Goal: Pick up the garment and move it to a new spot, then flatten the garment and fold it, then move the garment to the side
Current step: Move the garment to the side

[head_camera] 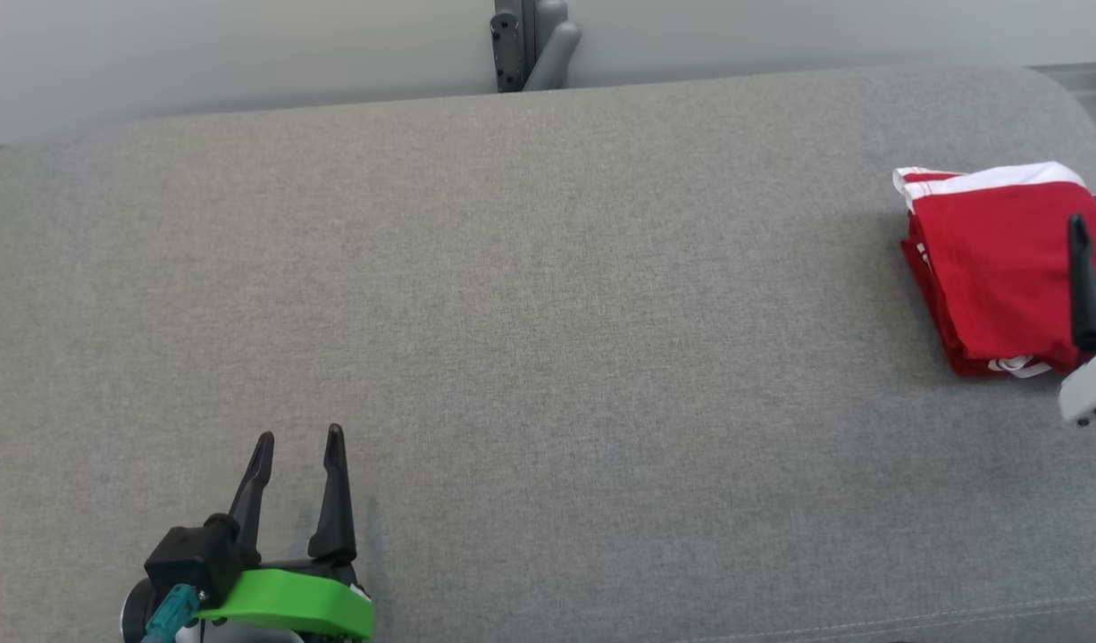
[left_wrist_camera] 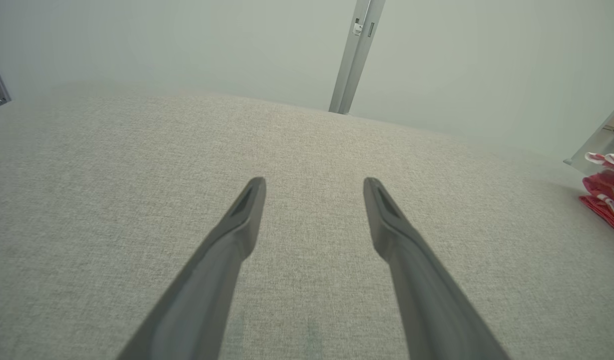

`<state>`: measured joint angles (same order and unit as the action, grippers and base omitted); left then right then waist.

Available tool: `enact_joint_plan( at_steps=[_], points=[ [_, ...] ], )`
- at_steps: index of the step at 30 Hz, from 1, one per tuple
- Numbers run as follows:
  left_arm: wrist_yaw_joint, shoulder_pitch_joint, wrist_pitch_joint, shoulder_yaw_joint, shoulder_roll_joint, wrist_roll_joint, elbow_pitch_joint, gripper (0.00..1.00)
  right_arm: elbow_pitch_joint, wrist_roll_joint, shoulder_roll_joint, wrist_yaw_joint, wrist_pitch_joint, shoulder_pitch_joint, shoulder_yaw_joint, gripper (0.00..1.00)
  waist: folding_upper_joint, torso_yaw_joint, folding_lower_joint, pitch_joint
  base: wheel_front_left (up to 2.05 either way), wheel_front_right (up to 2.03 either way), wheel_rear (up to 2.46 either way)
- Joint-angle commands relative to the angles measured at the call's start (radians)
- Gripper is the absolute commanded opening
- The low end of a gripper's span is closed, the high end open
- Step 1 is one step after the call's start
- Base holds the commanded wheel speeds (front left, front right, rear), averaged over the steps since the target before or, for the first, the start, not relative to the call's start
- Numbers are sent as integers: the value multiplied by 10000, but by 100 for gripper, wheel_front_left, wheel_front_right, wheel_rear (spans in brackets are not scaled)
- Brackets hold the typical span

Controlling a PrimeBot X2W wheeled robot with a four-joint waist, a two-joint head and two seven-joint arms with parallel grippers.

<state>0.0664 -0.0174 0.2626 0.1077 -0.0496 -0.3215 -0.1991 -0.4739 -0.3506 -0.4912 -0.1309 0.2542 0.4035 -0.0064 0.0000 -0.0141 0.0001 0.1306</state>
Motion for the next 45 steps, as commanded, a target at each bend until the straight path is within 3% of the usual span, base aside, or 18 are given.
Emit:
enact_joint_plan(
  at_steps=[1, 7, 14, 23, 32, 45],
  points=[
    [-4, 182, 23, -106, -22, 93, 6, 100, 508, 55, 191, 5, 49, -566, 49, 100, 0, 132, -1, -590, 0, 0, 0],
    [116, 303, 23, -280, -24, 690, -188, 100, 1970, 120, 1009, 9, 110, -2434, 498, 100, 0, 387, -1, -936, 0, 0, 0],
    [301, 274, 23, -536, -24, 987, -631, 100, 2573, 2038, 2630, 11, 114, -3767, -867, 100, 0, 592, -1, -1215, 0, 0, 0],
    [522, 185, 23, -507, -25, 906, -1017, 100, 2787, 3576, 3842, 9, 118, -4391, -1856, 100, 0, 494, -1, -1310, 0, 0, 0],
    [593, 191, 23, -468, -25, 807, -1087, 100, 2404, 4356, 4285, 11, 117, -4488, -2527, 100, 0, 316, -1, -1379, 0, 0, 0],
    [609, 270, 23, -529, -25, 679, -1094, 100, 2416, 4356, 4365, 11, 118, -4388, -2071, 100, 0, 380, -1, -1407, 0, 0, 0]
  ],
)
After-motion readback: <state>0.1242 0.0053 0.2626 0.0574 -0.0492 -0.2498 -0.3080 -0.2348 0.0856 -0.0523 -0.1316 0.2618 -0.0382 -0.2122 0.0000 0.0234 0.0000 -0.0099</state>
